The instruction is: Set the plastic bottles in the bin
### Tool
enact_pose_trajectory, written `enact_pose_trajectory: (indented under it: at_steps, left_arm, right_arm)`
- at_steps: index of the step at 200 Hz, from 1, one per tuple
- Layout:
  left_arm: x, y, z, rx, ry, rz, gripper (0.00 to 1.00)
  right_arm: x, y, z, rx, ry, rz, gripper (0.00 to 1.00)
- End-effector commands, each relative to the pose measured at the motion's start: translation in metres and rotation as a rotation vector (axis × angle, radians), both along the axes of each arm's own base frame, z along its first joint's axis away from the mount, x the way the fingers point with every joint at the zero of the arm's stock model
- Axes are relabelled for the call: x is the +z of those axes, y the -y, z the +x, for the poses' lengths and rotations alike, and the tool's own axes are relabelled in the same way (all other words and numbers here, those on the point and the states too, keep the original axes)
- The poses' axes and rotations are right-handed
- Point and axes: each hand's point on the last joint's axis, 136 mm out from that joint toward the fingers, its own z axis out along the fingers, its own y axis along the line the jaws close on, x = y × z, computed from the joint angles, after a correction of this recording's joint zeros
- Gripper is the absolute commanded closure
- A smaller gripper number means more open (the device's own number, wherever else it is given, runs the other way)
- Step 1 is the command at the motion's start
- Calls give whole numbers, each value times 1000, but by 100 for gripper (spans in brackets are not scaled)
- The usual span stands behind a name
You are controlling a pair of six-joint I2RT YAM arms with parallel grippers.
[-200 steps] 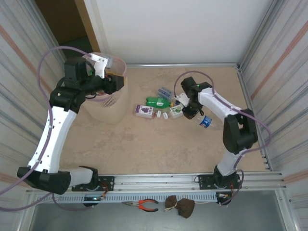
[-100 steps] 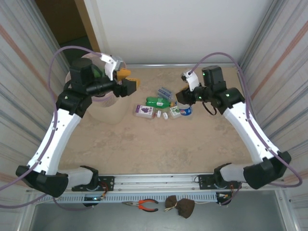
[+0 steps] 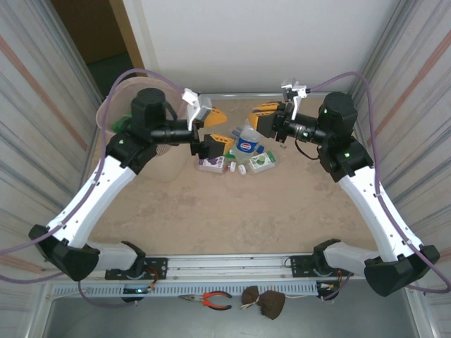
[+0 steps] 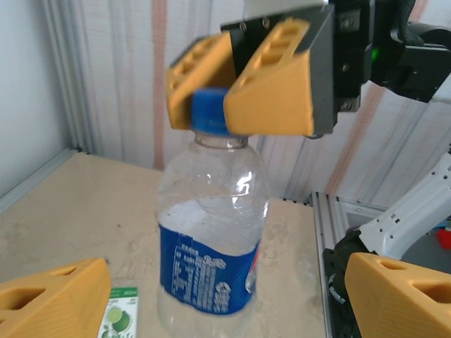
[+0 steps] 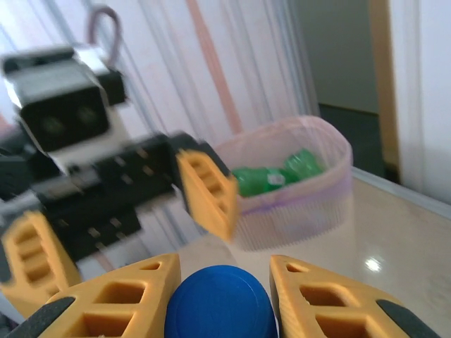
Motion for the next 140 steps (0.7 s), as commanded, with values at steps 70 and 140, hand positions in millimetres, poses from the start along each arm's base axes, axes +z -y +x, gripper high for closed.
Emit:
enact_pose_trajectory:
  at_steps: [70, 140]
  left_arm:
    - [5, 39, -28, -220, 55, -18, 25]
    - [9, 35, -39, -255, 82, -32, 46]
  right_arm:
    - [47, -9, -47, 172, 89, 122, 71]
    - [46, -10, -47, 173, 80, 118, 70]
